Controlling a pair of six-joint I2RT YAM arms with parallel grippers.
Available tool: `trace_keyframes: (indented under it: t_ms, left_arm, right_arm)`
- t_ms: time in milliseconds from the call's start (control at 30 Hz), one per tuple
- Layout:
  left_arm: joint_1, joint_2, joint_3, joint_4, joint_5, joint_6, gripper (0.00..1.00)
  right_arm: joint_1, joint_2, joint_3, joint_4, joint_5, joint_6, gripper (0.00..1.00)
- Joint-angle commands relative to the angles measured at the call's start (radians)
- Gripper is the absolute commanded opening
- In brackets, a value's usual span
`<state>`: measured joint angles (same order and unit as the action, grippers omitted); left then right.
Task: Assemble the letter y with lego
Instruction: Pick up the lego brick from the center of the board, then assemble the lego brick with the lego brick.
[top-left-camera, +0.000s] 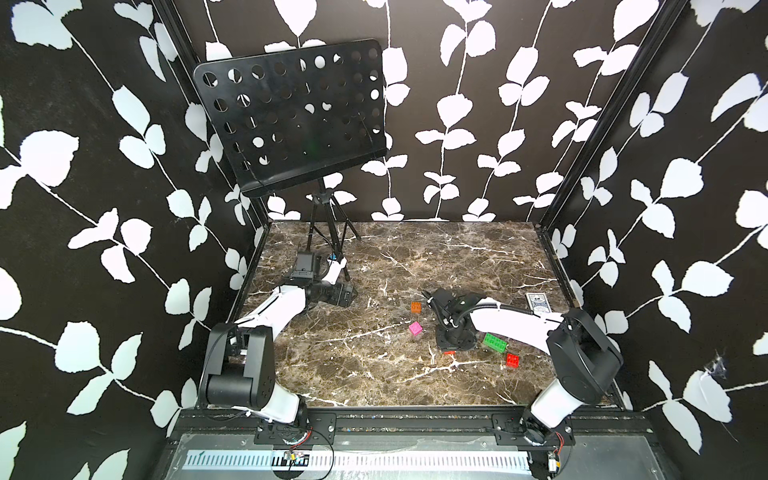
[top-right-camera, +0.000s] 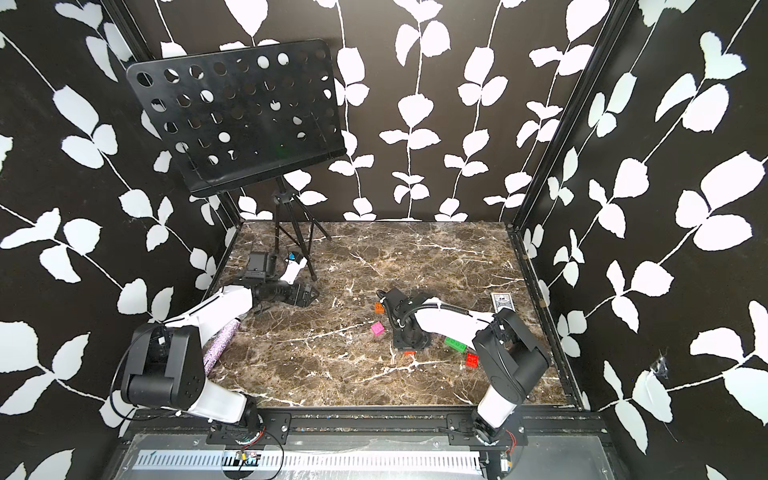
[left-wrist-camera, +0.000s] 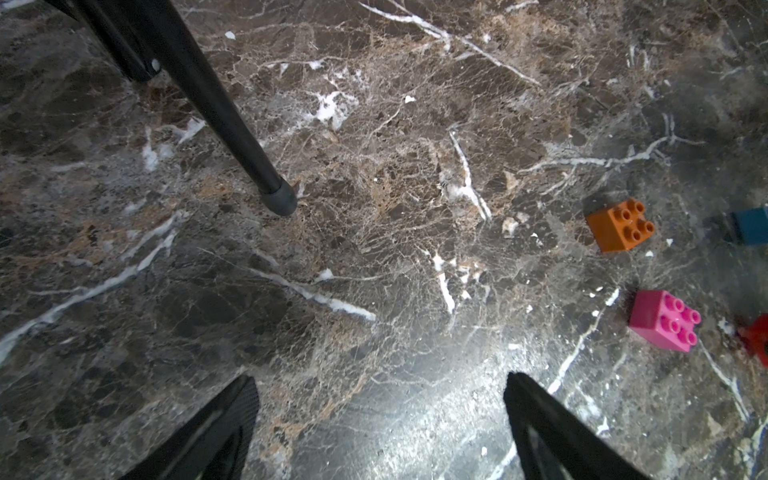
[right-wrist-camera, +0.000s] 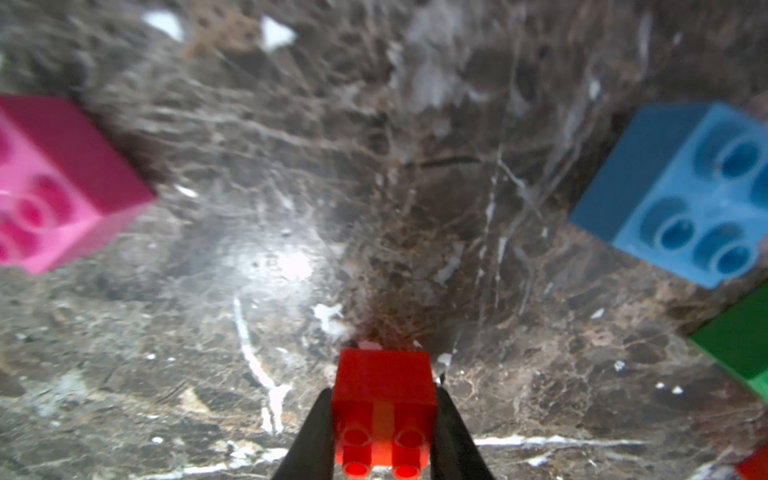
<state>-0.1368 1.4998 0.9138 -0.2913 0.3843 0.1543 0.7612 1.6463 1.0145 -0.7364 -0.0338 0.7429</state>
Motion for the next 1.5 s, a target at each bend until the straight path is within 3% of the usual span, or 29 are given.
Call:
trace_keyframes:
  t_ms: [0, 200, 433, 633, 900, 1467]
  left_arm:
    - [0.003, -0.006, 0.017, -0.031, 0.003, 0.021, 0.95]
    - [0.039, -0.004, 0.044, -0.061, 0.007, 0.048, 0.96]
    - [0.092, -0.013, 0.033, -0.068, 0.055, 0.078, 0.97]
    - [0.155, -0.015, 0.031, -0.068, 0.103, 0.061, 0.99]
    - [0.211, -0.033, 0.008, -0.061, 0.121, 0.057, 0.99]
    - [0.224, -0.029, 0.020, -0.079, 0.134, 0.051, 0.99]
  right_arm:
    - [-0.014, -0.029, 0.075, -0.030, 0.021, -0.171, 0.26]
    - [-0.057, -0.013, 0.232, -0.060, 0.029, -0.598, 0.27]
    - [-0.118, 0.050, 0.367, -0.098, -0.084, -1.170, 0.27]
    - [-0.146, 0.149, 0.477, -0.132, -0.143, -1.506, 0.28]
    - [-0.146, 0.314, 0.642, -0.215, -0.106, -1.673, 0.27]
    - [-0.087, 0.526, 0.835, -0.339, -0.045, -1.696, 0.26]
